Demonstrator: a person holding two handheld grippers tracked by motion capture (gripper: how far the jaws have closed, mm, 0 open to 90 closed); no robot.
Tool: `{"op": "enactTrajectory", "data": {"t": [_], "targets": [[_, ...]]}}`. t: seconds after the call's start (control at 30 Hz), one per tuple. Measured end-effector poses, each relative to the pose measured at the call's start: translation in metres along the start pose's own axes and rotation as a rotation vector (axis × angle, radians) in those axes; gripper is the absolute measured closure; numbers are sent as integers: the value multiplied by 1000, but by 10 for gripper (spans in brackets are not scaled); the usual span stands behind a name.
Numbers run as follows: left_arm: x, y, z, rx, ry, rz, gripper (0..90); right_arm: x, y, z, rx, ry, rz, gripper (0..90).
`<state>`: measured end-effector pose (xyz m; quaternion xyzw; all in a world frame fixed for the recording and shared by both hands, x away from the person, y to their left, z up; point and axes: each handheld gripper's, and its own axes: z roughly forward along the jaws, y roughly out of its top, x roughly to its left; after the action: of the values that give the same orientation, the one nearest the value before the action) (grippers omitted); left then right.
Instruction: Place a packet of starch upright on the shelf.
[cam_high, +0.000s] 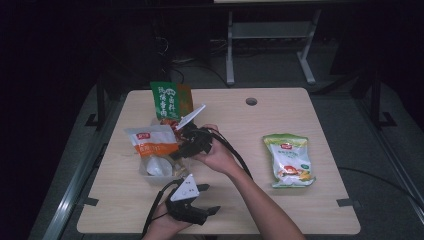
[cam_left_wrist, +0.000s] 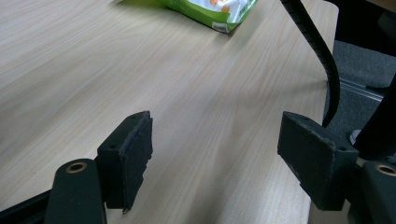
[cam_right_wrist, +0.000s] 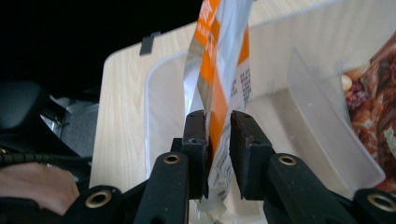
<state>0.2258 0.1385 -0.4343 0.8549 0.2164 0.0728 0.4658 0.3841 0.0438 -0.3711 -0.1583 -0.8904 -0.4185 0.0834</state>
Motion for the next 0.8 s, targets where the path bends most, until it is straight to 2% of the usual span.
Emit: {"op": "enactTrajectory", "data": {"t": [0.03, 0.07, 0.13, 0.23, 0.5, 0.67, 0.8], "targets": [[0, 0, 0, 2, 0, 1, 262, 1, -1, 1, 23, 1, -8, 797], [0, 0, 0, 3, 0, 0, 262, 1, -1, 1, 23, 1, -8, 797], [-1, 0, 0, 3, 0, 0, 262, 2, -2, 4, 47, 7, -4, 879], [-1, 0, 0, 3, 1, 2, 262, 2, -3, 6, 59, 4, -15, 892], [-1, 0, 0, 7, -2, 11, 262, -1, -12, 8, 69, 15, 15, 898], [-1, 0, 1, 8, -2, 8, 262, -2, -14, 8, 50, 26, 20, 890], [-1, 0, 0, 7, -2, 7, 262, -2, -13, 2, -1, 36, 18, 809]]}}
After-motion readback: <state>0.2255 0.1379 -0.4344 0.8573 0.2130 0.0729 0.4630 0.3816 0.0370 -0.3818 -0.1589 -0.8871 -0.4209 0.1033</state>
